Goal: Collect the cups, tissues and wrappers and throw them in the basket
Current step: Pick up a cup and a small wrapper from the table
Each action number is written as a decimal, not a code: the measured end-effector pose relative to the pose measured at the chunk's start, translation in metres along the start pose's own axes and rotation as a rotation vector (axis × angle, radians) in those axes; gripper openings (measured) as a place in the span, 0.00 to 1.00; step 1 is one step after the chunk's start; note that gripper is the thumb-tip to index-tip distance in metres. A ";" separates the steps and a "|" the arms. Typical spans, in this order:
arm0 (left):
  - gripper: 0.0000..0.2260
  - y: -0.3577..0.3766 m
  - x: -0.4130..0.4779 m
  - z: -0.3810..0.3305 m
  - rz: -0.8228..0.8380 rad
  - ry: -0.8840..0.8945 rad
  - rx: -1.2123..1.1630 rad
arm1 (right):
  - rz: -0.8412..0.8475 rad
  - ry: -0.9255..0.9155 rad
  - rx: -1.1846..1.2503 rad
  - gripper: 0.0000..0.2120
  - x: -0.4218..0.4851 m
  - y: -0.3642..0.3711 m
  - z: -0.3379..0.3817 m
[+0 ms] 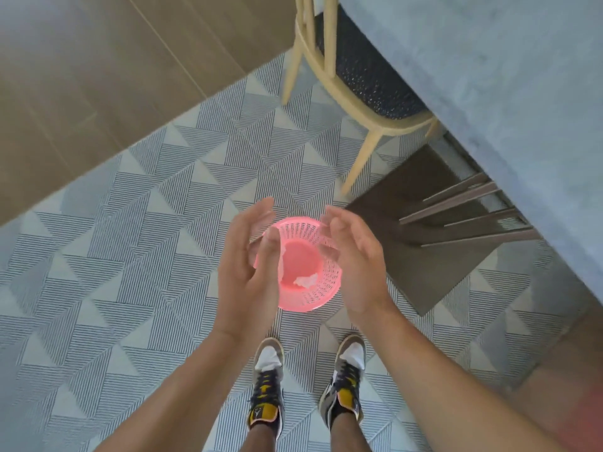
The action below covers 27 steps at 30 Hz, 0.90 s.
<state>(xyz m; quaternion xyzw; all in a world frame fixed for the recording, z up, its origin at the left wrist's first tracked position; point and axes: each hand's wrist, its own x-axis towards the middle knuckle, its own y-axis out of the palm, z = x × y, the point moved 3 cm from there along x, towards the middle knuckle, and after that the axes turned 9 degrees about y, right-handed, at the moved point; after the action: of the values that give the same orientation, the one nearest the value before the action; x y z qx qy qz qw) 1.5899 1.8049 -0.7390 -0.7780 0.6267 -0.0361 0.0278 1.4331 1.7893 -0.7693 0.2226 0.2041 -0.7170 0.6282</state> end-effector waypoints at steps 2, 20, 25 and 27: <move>0.15 -0.003 0.002 -0.038 0.005 0.038 -0.024 | 0.018 -0.076 0.000 0.24 -0.030 0.002 0.043; 0.21 -0.034 0.007 -0.339 0.147 0.311 -0.167 | -0.175 -0.529 0.043 0.18 -0.251 -0.049 0.301; 0.25 -0.025 -0.002 -0.401 0.231 0.393 -0.178 | -0.283 -0.576 0.088 0.23 -0.305 -0.072 0.336; 0.24 -0.018 -0.006 -0.422 0.272 0.419 -0.175 | -0.324 -0.605 0.119 0.22 -0.324 -0.081 0.348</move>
<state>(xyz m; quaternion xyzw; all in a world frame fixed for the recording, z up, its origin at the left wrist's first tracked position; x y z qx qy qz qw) 1.5676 1.8157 -0.3177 -0.6617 0.7182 -0.1379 -0.1651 1.3673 1.8627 -0.2973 0.0011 -0.0007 -0.8515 0.5244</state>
